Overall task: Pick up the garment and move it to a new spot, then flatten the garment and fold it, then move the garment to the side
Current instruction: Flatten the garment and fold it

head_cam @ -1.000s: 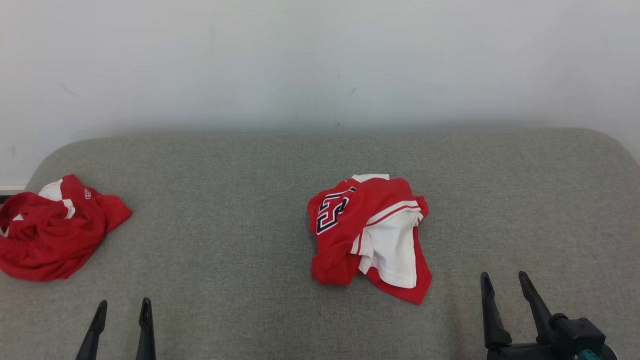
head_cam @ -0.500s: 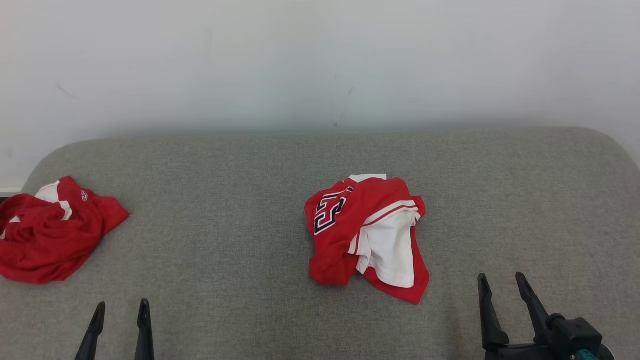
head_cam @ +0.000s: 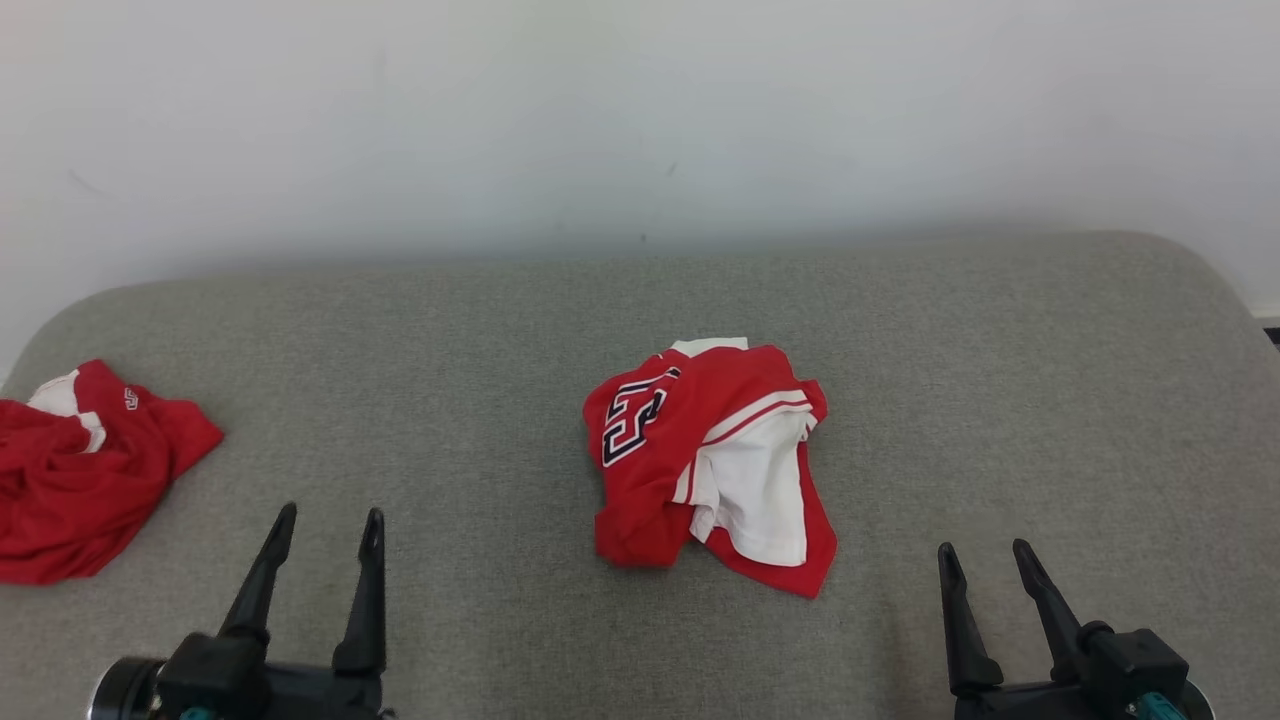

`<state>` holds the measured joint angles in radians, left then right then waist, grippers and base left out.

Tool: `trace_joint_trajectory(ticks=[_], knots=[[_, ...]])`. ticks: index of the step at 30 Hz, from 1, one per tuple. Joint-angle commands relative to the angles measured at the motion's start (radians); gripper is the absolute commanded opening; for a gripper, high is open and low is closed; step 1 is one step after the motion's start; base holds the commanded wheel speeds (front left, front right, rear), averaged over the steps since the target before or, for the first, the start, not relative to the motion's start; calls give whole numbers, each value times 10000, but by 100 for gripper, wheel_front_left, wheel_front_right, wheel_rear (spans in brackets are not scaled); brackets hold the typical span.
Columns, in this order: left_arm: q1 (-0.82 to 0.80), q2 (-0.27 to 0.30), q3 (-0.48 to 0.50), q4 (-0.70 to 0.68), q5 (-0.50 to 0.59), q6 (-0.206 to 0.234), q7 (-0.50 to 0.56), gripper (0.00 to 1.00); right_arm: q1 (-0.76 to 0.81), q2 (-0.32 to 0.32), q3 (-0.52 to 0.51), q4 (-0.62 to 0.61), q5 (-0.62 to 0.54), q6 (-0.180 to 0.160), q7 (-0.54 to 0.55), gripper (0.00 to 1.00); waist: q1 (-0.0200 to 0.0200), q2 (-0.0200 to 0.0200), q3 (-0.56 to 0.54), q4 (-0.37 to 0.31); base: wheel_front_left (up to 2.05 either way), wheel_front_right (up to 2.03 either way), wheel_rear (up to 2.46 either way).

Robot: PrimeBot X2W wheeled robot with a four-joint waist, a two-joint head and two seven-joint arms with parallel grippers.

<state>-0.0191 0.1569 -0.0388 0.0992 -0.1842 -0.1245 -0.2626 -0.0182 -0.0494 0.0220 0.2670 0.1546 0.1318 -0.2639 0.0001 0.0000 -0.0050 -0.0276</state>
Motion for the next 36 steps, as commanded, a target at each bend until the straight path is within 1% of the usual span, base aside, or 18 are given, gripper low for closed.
trace_joint_trajectory(ticks=[1,6,7,10,16,22,28,32,33,34,36], knots=[[-296,47,-120,53,23,-46,-34,100,-54,-17,19,17,57,-22,-9,100,-1,0,105,-174,0,0,0],[-1831,249,-1176,516,4,-55,169,100,-269,-17,137,7,184,-22,-9,100,-1,0,533,-729,0,0,0],[-2490,352,-1669,667,-119,-57,279,100,-367,-17,171,-16,241,-22,-9,100,-1,0,774,-996,0,0,0],[-3473,610,-2470,982,-288,-48,455,100,-504,-15,162,-41,400,-22,-8,100,-1,0,1118,-1409,0,0,0],[-4965,947,-3569,1583,-574,-51,773,100,-658,-14,160,-61,698,-22,-9,100,-1,0,1640,-2141,0,0,0],[-5770,1145,-4499,2245,-922,-51,1549,100,-800,-15,167,-73,918,-22,-9,100,-1,0,1880,-2606,0,0,0],[-6084,1304,-4970,2707,-1150,-48,2575,100,-831,-14,114,-94,1036,-22,-9,100,-1,0,1992,-2815,0,0,0],[-6042,1377,-5158,2976,-1318,-44,3502,100,-815,-15,102,-60,1099,-22,-9,100,-1,0,1966,-2922,0,0,0],[-6011,1401,-5214,2991,-1365,-45,3663,31,-815,-15,91,-56,1097,-22,-9,100,-1,0,1958,-2942,0,0,0],[-6035,1445,-5236,2937,-1372,-45,3728,0,-819,-15,72,-69,1103,-22,-9,100,-1,0,1954,-2958,0,0,0],[-6018,1506,-5317,2894,-1397,-45,3807,0,-820,-14,52,-84,1101,-22,-9,100,-1,0,1939,-2972,0,0,0]])
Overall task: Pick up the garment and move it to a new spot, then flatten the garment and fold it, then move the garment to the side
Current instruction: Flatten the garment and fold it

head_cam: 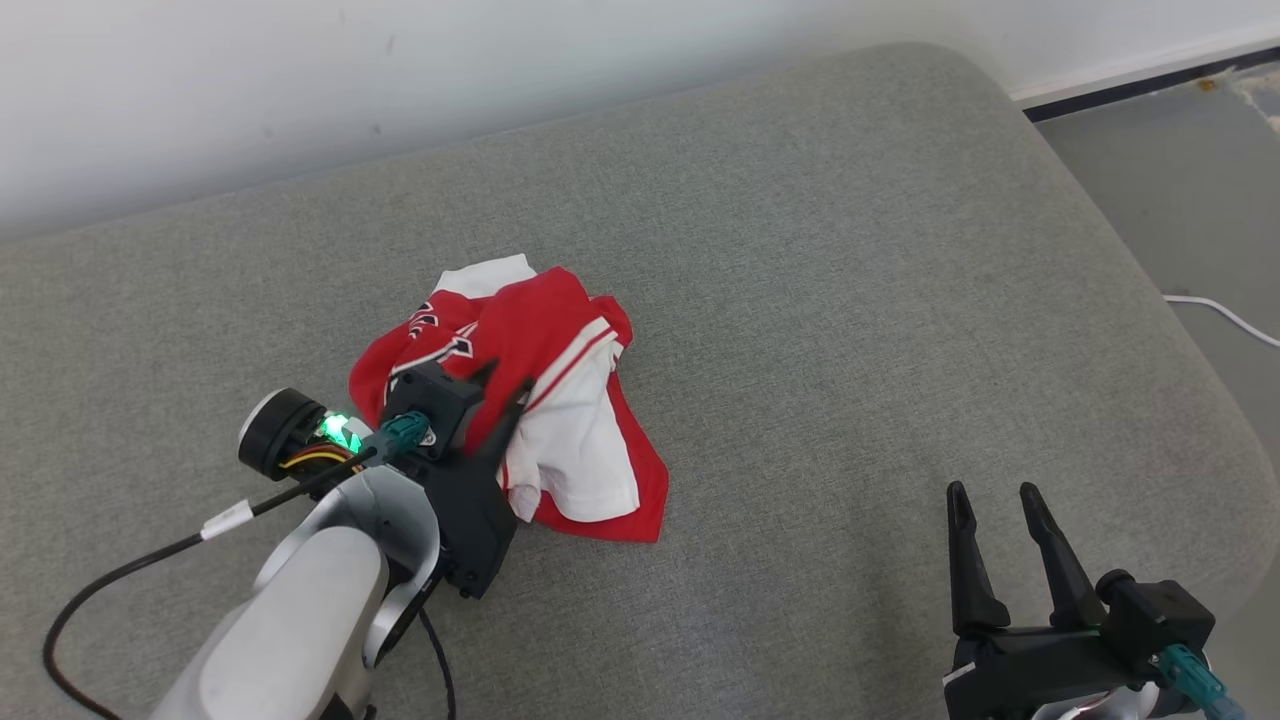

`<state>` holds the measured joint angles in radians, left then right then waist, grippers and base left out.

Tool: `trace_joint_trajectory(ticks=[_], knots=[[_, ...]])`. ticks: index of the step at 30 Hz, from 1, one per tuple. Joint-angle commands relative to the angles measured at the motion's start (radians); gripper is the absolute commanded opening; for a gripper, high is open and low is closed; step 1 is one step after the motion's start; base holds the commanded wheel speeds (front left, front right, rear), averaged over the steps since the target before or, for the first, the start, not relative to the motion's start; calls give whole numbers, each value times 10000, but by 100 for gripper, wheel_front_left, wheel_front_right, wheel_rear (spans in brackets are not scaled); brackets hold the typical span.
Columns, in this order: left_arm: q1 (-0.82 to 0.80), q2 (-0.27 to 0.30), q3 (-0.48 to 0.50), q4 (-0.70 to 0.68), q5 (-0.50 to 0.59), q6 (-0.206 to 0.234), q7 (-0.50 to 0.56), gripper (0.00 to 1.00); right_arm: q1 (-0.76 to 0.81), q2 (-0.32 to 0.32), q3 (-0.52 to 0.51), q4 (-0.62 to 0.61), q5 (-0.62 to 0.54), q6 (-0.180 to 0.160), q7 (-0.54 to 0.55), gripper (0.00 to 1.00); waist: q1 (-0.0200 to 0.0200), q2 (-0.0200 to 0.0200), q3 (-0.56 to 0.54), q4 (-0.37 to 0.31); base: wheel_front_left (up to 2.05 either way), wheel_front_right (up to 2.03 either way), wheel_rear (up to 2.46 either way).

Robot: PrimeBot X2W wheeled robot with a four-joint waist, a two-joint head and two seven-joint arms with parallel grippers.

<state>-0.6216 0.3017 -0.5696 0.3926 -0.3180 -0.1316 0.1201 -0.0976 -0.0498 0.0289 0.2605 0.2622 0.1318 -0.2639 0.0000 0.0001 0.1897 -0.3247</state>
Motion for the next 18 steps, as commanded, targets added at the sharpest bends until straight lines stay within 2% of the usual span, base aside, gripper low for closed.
trace_joint_trajectory(ticks=[1,7,10,13,18], knots=[[14,45,-1,-110,-63,27,-128,0,-15,-10,-39,-44,18,-22,-9,100,0,-1,-21,10,0,0,0],[2,-64,21,-253,-37,180,-483,0,164,-10,-176,-49,-98,-22,-9,100,0,-1,-200,312,0,0,0],[-14,-221,225,-492,-221,312,-1014,0,177,-11,-225,-84,-215,-22,-9,100,0,-1,-322,631,0,0,0],[275,-364,578,-815,-511,573,-1562,0,293,-13,-308,-111,-300,-22,-9,100,0,-1,-464,1074,0,0,0],[1214,-263,1051,-1466,-827,1143,-2237,0,402,-11,-400,-115,-522,-22,-9,100,0,-1,-625,1902,0,0,0]])
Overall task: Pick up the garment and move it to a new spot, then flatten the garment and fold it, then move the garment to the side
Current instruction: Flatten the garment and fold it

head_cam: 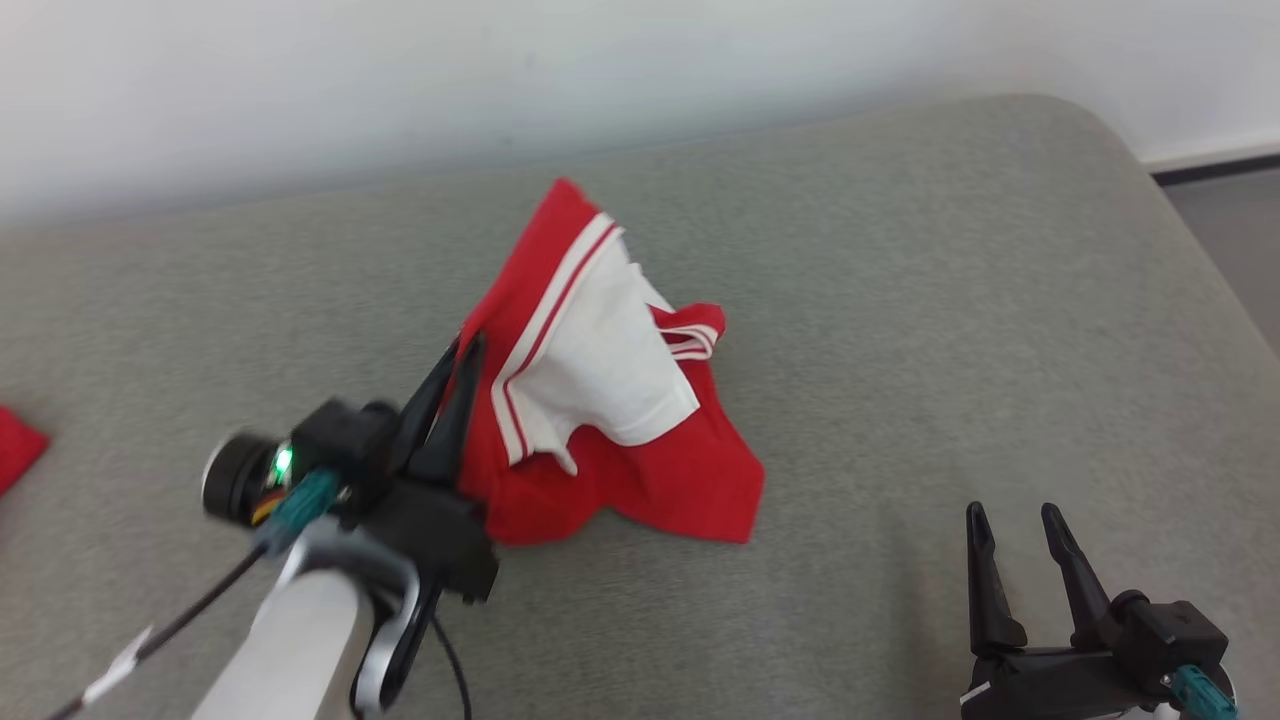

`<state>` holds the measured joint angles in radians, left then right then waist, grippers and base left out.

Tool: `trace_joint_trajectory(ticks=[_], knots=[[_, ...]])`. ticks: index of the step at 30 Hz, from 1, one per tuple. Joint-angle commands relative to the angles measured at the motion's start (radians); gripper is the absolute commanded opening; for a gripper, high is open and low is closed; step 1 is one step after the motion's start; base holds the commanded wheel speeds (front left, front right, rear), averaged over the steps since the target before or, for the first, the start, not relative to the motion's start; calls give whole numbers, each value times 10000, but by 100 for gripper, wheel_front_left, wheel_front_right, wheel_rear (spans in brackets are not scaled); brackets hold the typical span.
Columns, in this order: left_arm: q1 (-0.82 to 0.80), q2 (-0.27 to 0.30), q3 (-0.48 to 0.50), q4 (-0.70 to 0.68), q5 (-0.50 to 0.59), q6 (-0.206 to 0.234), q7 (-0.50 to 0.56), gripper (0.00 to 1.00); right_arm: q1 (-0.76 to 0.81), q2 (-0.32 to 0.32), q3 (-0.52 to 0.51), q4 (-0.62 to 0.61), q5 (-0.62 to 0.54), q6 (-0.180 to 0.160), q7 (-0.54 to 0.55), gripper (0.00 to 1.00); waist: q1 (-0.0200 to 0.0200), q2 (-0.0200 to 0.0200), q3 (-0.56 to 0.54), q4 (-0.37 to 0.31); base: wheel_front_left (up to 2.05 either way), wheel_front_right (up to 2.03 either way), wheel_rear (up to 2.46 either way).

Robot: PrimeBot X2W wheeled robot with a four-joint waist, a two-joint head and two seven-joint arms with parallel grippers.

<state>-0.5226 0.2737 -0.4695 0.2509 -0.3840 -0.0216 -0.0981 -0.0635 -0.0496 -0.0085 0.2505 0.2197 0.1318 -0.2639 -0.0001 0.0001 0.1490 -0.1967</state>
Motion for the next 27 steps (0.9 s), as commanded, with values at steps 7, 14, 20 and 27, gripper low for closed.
trace_joint_trajectory(ticks=[7,14,20,27], knots=[[2490,68,733,-530,-849,732,-1033,0,97,-13,1,40,-356,-22,-7,100,1,-1,-347,1465,0,0,0],[4255,-251,1124,2,-1388,885,-1541,0,202,-15,-13,125,-591,-22,-9,100,1,-1,-495,1810,0,0,0],[4704,-463,1386,537,-1175,859,-1669,100,271,-15,-44,191,-698,-22,-9,100,1,-1,-666,1977,0,0,0],[4894,-651,2430,-600,-178,726,-1674,100,413,-15,59,274,-613,-22,-9,100,1,-1,-1003,2103,0,0,0]])
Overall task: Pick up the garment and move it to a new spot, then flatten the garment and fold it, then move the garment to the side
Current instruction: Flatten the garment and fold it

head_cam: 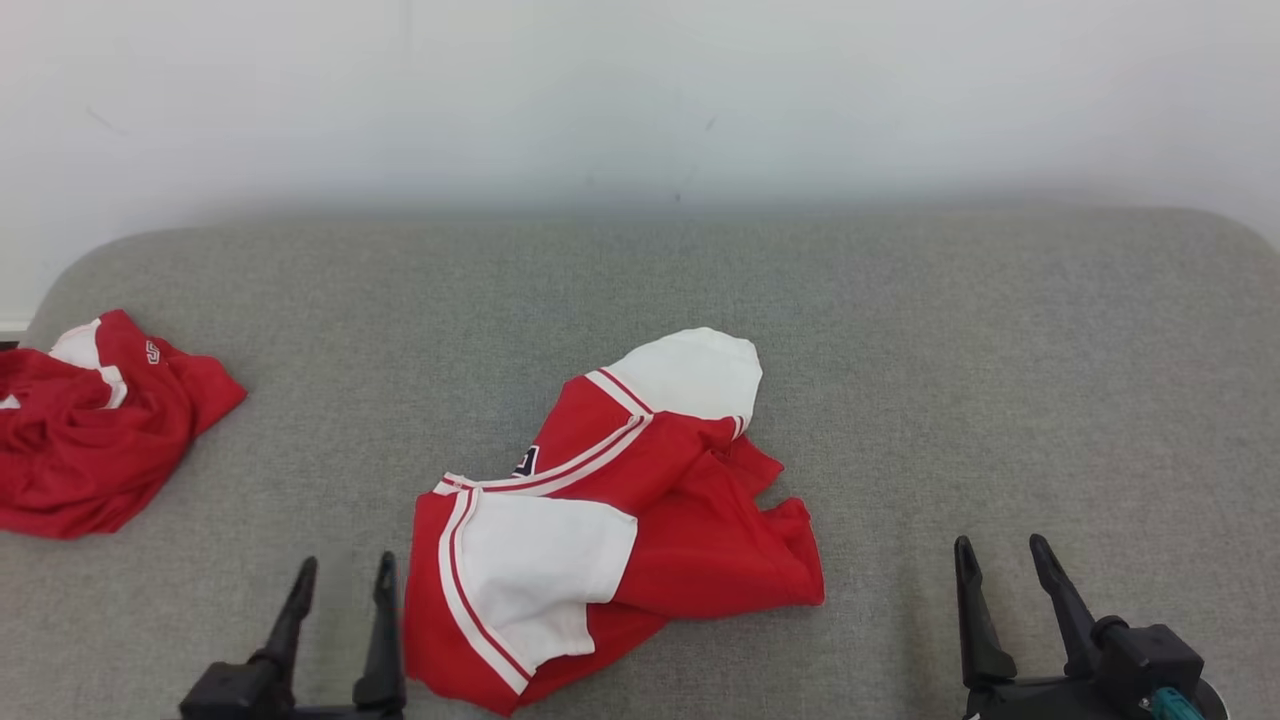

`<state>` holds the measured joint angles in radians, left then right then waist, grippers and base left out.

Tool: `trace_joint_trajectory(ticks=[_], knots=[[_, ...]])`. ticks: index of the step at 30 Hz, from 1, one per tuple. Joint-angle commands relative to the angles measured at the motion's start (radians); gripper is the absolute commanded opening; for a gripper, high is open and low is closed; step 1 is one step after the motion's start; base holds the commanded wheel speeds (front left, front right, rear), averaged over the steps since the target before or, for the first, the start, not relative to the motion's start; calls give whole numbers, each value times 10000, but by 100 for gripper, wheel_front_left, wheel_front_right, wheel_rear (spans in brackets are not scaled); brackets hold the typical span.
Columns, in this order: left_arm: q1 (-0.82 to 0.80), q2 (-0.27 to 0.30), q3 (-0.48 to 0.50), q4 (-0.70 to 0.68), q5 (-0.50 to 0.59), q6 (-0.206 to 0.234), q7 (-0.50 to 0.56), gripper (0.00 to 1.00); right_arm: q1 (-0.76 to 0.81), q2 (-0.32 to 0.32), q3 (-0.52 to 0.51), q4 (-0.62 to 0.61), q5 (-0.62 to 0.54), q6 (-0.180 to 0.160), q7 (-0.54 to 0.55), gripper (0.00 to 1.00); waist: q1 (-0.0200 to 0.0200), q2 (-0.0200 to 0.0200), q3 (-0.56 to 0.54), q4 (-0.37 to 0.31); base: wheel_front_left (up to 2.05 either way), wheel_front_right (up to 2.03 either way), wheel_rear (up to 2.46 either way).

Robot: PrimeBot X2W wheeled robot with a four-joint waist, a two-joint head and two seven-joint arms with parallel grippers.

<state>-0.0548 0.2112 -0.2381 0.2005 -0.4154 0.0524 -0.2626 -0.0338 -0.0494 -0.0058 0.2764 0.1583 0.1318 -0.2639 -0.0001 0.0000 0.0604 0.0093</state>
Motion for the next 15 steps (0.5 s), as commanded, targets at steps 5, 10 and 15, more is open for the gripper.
trace_joint_trajectory(ticks=[5,10,15], knots=[[541,-189,914,-930,864,-41,-32,100,179,-18,99,26,86,-22,-9,100,1,0,-309,-12,0,0,0],[868,-242,1437,-1397,1225,-226,-31,100,229,-17,86,6,89,-22,-9,100,1,0,-406,-62,0,0,0],[1249,-106,1931,-1670,1635,-549,-32,100,361,-17,9,7,87,-22,-9,100,1,0,-456,-107,0,0,0]])
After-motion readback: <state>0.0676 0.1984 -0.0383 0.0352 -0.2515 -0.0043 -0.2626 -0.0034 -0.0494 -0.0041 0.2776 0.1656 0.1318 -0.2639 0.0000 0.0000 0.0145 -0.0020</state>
